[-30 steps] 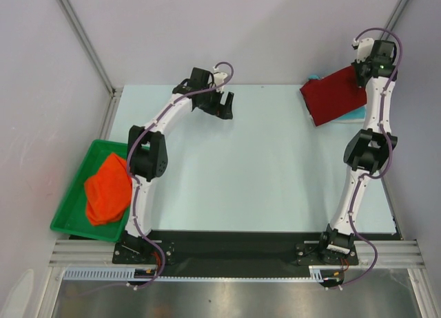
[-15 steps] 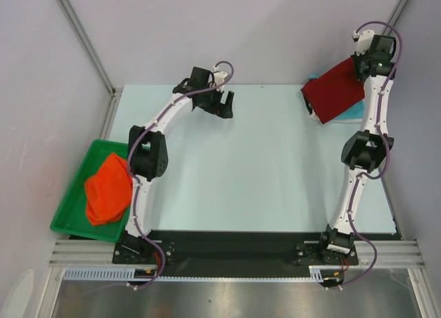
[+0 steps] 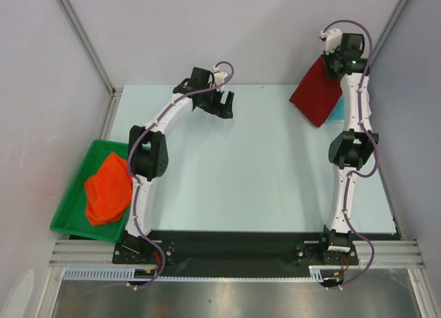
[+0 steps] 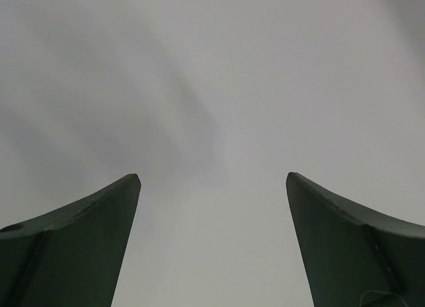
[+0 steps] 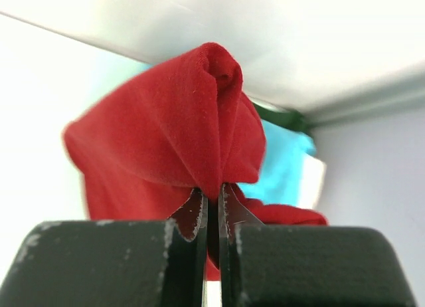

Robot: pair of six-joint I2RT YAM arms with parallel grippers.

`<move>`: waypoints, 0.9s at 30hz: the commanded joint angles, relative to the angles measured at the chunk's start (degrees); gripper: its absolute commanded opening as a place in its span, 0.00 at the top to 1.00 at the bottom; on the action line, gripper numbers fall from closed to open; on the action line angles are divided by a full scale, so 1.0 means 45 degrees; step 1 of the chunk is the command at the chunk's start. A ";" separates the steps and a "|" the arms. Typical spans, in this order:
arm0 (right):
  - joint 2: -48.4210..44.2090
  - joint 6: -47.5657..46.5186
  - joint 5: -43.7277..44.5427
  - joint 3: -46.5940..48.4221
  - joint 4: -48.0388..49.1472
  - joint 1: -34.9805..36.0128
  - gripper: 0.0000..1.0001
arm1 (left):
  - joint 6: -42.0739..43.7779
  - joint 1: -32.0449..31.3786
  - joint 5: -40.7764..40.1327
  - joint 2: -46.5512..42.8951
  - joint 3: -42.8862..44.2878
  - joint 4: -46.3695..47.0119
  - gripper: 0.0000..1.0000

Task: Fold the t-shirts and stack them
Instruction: Neatly place the folded tshirt to the corner

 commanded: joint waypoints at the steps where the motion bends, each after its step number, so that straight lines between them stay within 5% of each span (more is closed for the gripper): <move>1: -0.0965 0.0197 -0.0373 0.0246 0.0799 0.0818 1.00 | 0.0226 -0.0057 0.0076 -0.0125 0.0536 0.0147 0.03; 8: -0.0691 0.0196 0.0213 0.0540 0.1112 0.0996 1.00 | 0.0246 -0.0057 0.0038 -0.0262 0.0418 0.0108 0.02; 27: 0.1359 -0.0134 0.2225 -0.0025 0.1952 -0.1740 1.00 | 0.0187 -0.0174 0.0038 -0.0028 0.0555 0.0166 0.02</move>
